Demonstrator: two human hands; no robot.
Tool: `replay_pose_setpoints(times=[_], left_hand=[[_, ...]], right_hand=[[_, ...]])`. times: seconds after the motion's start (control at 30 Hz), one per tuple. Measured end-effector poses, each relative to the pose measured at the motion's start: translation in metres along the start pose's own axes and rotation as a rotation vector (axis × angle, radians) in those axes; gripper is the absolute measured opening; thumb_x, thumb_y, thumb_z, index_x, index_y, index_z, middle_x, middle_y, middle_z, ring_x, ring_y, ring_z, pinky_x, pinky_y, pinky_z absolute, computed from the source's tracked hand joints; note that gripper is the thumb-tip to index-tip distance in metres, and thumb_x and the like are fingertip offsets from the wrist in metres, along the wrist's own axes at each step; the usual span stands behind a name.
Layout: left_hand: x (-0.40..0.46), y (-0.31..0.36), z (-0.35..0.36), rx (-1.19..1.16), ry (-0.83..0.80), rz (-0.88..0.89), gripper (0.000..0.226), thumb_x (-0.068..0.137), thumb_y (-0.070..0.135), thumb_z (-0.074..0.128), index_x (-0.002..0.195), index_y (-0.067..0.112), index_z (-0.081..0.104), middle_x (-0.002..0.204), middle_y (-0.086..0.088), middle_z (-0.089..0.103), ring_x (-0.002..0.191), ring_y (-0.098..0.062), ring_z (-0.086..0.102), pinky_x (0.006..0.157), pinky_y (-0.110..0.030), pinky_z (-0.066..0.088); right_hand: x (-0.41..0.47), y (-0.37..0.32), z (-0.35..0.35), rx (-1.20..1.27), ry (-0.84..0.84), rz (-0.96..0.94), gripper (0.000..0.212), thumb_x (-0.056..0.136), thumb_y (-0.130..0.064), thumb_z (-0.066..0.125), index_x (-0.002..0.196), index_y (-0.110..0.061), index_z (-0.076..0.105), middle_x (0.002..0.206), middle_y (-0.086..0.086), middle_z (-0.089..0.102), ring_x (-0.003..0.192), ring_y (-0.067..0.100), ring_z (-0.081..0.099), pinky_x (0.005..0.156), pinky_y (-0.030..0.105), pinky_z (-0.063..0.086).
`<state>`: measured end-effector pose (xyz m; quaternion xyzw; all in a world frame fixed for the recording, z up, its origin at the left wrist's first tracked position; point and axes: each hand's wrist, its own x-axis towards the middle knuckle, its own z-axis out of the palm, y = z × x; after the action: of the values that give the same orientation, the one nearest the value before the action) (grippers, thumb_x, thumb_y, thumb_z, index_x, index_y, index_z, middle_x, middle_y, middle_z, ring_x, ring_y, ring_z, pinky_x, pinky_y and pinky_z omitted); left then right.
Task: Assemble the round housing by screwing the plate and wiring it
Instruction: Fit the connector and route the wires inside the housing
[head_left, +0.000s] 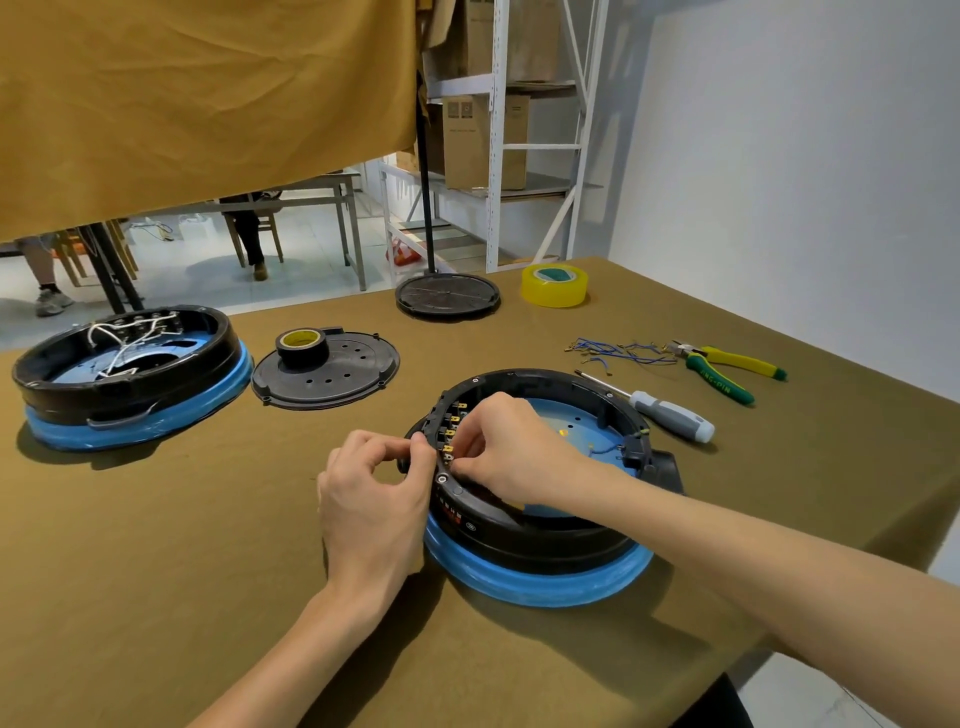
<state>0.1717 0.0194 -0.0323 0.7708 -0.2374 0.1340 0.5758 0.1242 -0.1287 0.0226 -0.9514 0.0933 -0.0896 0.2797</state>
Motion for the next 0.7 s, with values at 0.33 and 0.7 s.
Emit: replay_pose_setpoints(times=[0.33, 0.7], left_hand=[[0.005, 0.000, 0.003, 0.004, -0.106, -0.032, 0.017, 0.095, 0.040, 0.056, 0.095, 0.024, 0.062, 0.092, 0.006, 0.063, 0.095, -0.013, 0.059, 0.088, -0.041, 0.051], [0.007, -0.002, 0.005, 0.000, -0.150, 0.003, 0.023, 0.101, 0.031, 0.053, 0.123, 0.034, 0.059, 0.108, 0.028, 0.058, 0.113, 0.009, 0.050, 0.086, -0.011, 0.037]], right_hand=[[0.005, 0.006, -0.035, 0.074, -0.162, 0.120, 0.004, 0.097, -0.014, 0.066, 0.095, -0.014, 0.069, 0.075, 0.004, 0.075, 0.062, 0.015, 0.074, 0.057, 0.028, 0.060], [0.013, 0.022, -0.023, -0.055, -0.005, -0.044, 0.013, 0.091, -0.027, 0.073, 0.101, -0.021, 0.079, 0.071, -0.016, 0.058, 0.064, -0.002, 0.054, 0.057, 0.012, 0.038]])
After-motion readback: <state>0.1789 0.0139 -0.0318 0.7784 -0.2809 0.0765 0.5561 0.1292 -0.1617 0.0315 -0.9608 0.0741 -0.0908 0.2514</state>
